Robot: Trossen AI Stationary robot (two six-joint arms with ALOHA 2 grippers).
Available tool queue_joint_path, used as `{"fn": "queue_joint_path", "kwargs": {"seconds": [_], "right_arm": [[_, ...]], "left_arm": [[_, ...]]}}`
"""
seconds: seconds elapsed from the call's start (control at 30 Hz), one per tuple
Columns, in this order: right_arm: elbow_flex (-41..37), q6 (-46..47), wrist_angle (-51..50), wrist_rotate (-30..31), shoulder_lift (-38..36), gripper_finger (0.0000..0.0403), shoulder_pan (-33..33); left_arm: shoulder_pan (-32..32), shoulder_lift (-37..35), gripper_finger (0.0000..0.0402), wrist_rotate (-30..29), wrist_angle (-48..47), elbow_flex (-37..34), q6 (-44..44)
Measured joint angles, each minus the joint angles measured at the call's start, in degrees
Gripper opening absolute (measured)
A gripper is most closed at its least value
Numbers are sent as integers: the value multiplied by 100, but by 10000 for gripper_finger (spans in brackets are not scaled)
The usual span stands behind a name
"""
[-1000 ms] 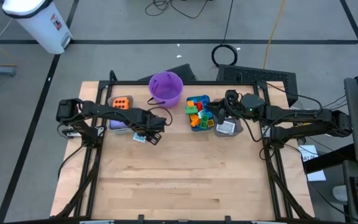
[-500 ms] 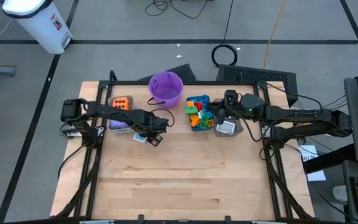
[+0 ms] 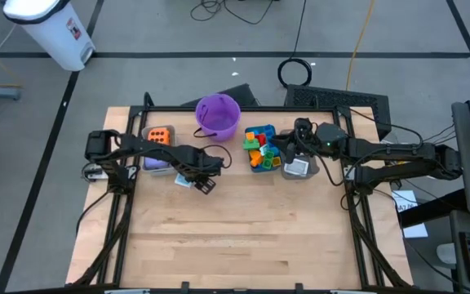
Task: Pick & Place Toys
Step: Put the blue deck of cards into the black bin
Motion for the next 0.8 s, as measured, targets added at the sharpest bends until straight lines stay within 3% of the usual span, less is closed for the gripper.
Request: {"fn": "queue_joint_path", "kwargs": {"seconds": [0.27, 0.57, 0.8], "right_arm": [[0, 65, -61, 0, 0, 125, 2], [0, 73, -104, 0, 0, 125, 0], [0, 65, -107, 0, 0, 125, 0]], "left_arm": [[-73, 38, 216, 388, 354, 47, 11], [-445, 56, 216, 1384, 1404, 400, 278], [-601, 56, 216, 1135, 594, 1128, 37]]}}
